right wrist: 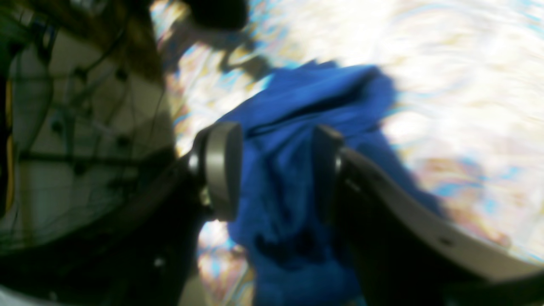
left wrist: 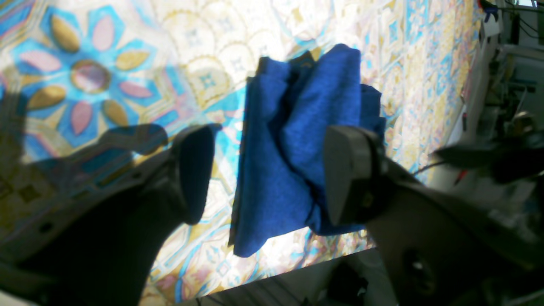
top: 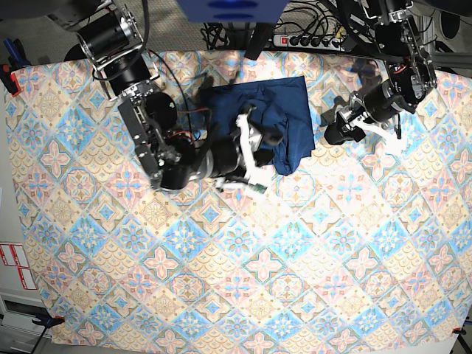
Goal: Fold the T-shirt properly
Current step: 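Lay the folded end onto the shirt and release the right gripper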
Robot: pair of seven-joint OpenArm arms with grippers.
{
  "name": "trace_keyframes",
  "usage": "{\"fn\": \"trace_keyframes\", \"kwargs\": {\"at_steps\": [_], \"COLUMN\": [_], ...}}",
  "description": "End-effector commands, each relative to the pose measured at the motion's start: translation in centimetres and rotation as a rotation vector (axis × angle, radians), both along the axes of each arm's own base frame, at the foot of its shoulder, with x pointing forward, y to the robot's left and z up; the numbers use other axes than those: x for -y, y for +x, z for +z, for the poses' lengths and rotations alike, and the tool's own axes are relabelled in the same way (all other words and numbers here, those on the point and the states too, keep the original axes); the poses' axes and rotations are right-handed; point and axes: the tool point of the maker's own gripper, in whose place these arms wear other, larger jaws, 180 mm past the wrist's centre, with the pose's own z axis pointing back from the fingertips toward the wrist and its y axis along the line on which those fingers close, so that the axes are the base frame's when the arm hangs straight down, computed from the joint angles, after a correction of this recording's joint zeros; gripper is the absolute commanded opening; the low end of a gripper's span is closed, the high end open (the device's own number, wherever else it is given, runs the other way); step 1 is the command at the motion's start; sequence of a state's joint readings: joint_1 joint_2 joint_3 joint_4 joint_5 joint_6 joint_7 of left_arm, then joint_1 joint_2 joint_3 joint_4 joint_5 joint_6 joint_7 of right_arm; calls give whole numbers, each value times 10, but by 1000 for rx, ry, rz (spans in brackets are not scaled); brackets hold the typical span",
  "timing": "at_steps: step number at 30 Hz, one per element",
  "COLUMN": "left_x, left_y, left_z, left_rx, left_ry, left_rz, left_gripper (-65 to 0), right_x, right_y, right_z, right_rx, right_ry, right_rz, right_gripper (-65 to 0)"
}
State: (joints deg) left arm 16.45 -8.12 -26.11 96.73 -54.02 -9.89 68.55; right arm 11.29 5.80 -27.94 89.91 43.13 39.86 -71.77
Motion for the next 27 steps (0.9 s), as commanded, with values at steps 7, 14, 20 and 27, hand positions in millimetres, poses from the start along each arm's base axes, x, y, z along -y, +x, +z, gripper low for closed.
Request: {"fn": "trace_keyframes", "kwargs": {"at_steps": [7, 14, 20, 27], "left_x": [-1, -1, -2, -3], "left_y": [4, 6, 6, 5], "left_z": [8, 9, 10, 9], "left_rx": [31, 36, 36, 33], "left_ry": [-3, -3, 1, 2], "left_rz": [-2, -2, -7, -7], "left_gripper": [-258, -258, -258, -258], "right_x": [50, 32, 5, -21], "right_y": [27, -3, -41, -51], "right_z": [2, -18, -50, -43], "right_rx": [33, -30, -108, -39], "right_ry": [-31, -53, -110, -142], "right_rz": [-113, -28, 138, 298], "right_gripper": [-454, -568, -568, -568]}}
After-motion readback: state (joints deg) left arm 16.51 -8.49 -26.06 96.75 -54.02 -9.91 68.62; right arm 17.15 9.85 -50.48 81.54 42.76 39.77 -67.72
